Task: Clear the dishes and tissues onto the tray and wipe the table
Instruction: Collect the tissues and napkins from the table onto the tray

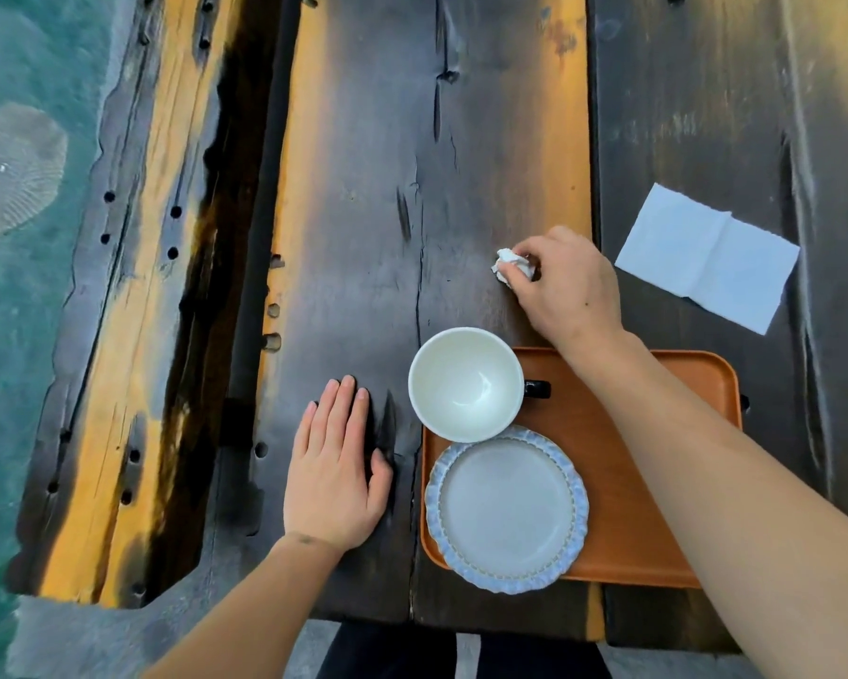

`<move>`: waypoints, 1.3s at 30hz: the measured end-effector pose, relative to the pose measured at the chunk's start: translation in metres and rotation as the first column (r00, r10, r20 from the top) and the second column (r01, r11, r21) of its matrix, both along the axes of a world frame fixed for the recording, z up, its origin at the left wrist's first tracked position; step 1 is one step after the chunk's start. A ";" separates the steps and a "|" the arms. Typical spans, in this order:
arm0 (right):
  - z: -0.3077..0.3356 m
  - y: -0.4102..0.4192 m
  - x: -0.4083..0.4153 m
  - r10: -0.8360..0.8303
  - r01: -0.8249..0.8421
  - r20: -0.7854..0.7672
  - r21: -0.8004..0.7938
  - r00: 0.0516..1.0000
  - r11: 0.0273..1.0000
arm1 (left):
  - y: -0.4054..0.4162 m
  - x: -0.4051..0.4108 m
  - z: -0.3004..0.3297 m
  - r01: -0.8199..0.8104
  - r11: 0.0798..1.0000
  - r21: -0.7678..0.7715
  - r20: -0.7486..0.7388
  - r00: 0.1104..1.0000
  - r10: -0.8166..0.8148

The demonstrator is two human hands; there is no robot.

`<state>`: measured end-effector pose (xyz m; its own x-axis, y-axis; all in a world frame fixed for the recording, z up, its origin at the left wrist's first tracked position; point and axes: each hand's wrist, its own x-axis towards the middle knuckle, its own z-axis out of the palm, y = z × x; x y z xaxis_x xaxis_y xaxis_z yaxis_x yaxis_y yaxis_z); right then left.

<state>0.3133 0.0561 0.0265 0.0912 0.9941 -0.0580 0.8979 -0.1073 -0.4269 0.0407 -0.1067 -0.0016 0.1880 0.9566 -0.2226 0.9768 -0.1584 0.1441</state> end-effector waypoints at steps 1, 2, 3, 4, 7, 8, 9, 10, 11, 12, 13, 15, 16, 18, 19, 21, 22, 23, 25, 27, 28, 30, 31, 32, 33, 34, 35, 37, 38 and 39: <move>-0.002 -0.001 0.000 -0.006 0.006 -0.030 -0.009 1.000 1.000 | 0.000 0.000 0.000 0.001 1.000 0.006 0.005 1.000 -0.001; -0.003 -0.002 0.001 -0.014 0.013 -0.055 -0.017 0.998 1.000 | 0.000 0.001 0.000 0.002 1.000 0.012 0.013 1.000 -0.002; -0.003 -0.002 0.001 -0.019 0.018 -0.073 -0.021 0.997 1.000 | 0.001 0.001 0.000 0.001 1.000 0.017 0.019 1.000 -0.001; -0.004 -0.003 0.001 -0.021 0.019 -0.082 -0.022 0.996 1.000 | 0.000 0.001 0.000 0.000 1.000 0.020 0.023 1.000 0.000; -0.007 -0.002 0.001 -0.013 0.012 -0.085 -0.009 0.996 1.000 | 0.000 0.001 -0.001 0.001 1.000 0.026 0.027 1.000 -0.001; -0.007 -0.001 0.000 -0.004 0.004 -0.085 -0.002 0.996 1.000 | 0.000 0.001 -0.001 0.002 1.000 0.026 0.026 1.000 -0.003; -0.008 0.000 -0.001 0.008 -0.008 -0.086 0.001 0.996 1.000 | 0.000 0.001 -0.001 0.003 1.000 0.025 0.024 1.000 -0.004; -0.008 0.001 -0.002 0.022 -0.022 -0.083 0.003 0.996 1.000 | 0.001 0.000 -0.002 0.004 1.000 0.024 0.023 1.000 -0.005; -0.008 0.002 -0.003 0.035 -0.035 -0.075 0.003 0.997 0.999 | 0.000 0.001 -0.002 0.005 1.000 0.023 0.021 1.000 -0.006; -0.007 0.003 -0.002 0.044 -0.044 -0.065 0.001 0.997 0.999 | 0.000 0.001 -0.001 0.006 1.000 0.021 0.019 1.000 -0.006; -0.007 0.005 -0.001 0.053 -0.054 -0.058 -0.004 0.997 0.999 | 0.000 0.001 -0.001 0.006 1.000 0.021 0.018 1.000 -0.006; -0.006 0.006 0.003 0.081 -0.082 -0.051 -0.020 0.995 0.996 | 0.001 0.001 -0.001 0.004 1.000 0.025 0.016 1.000 -0.005; -0.004 0.005 0.006 0.103 -0.104 -0.046 -0.032 0.994 0.994 | 0.000 0.001 -0.001 0.004 1.000 0.026 0.015 1.000 -0.004; -0.002 0.002 0.008 0.154 -0.155 -0.038 -0.051 0.987 0.987 | 0.000 0.001 -0.001 0.003 1.000 0.027 0.016 1.000 -0.003; -0.001 -0.001 0.009 0.172 -0.173 -0.036 -0.051 0.985 0.984 | 0.000 0.001 -0.001 0.002 1.000 0.027 0.017 1.000 -0.002; 0.001 -0.006 0.007 0.171 -0.172 -0.035 -0.021 0.985 0.985 | 0.000 0.001 -0.002 0.001 1.000 0.027 0.019 1.000 -0.001; 0.001 -0.007 0.005 0.165 -0.165 -0.031 0.001 0.986 0.986 | 0.000 0.001 -0.002 0.000 1.000 0.028 0.018 1.000 -0.001; 0.001 -0.007 0.003 0.164 -0.164 -0.021 0.016 0.986 0.986 | 0.000 0.001 -0.002 0.000 1.000 0.028 0.015 1.000 0.000; -0.002 -0.004 0.000 0.163 -0.163 -0.017 0.018 0.986 0.986 | 0.000 0.001 -0.002 -0.001 1.000 0.028 0.011 1.000 0.001; -0.005 -0.001 0.000 0.142 -0.140 -0.057 0.037 0.988 0.989 | 0.000 0.001 -0.002 -0.002 1.000 0.028 0.011 1.000 0.001; -0.006 0.000 0.000 0.139 -0.135 -0.069 0.058 0.988 0.989 | 0.000 0.001 -0.002 -0.004 1.000 0.030 0.012 1.000 0.003; -0.010 -0.002 0.002 0.147 -0.141 -0.074 0.083 0.986 0.987 | 0.001 0.001 -0.003 -0.006 0.999 0.031 0.014 1.000 0.005; -0.011 -0.003 0.003 0.151 -0.144 -0.076 0.083 0.986 0.986 | 0.001 0.001 -0.003 -0.005 0.999 0.032 0.015 1.000 0.005; -0.012 -0.004 0.005 0.154 -0.148 -0.080 0.080 0.985 0.986 | 0.000 0.001 -0.004 -0.005 0.999 0.033 0.016 1.000 0.004; -0.013 -0.005 0.007 0.160 -0.153 -0.087 0.074 0.983 0.985 | 0.000 0.001 -0.004 -0.006 0.999 0.033 0.017 1.000 0.005; -0.013 -0.007 0.010 0.168 -0.162 -0.099 0.070 0.981 0.984 | 0.000 0.001 -0.004 -0.007 0.999 0.033 0.018 1.000 0.006; -0.012 -0.010 0.013 0.178 -0.170 -0.118 0.070 0.977 0.983 | 0.000 0.001 -0.004 -0.007 0.999 0.034 0.016 1.000 0.006; -0.007 -0.020 0.021 0.179 -0.167 -0.164 0.083 0.970 0.982 | 0.000 0.001 -0.004 -0.005 0.999 0.041 0.012 1.000 0.004; -0.003 -0.028 0.025 0.166 -0.152 -0.181 0.093 0.969 0.984 | -0.001 0.000 -0.004 -0.004 0.999 0.042 0.010 1.000 0.003; 0.002 -0.038 0.030 0.147 -0.129 -0.190 0.102 0.971 0.986 | -0.001 0.000 -0.003 -0.003 0.999 0.040 0.009 1.000 0.002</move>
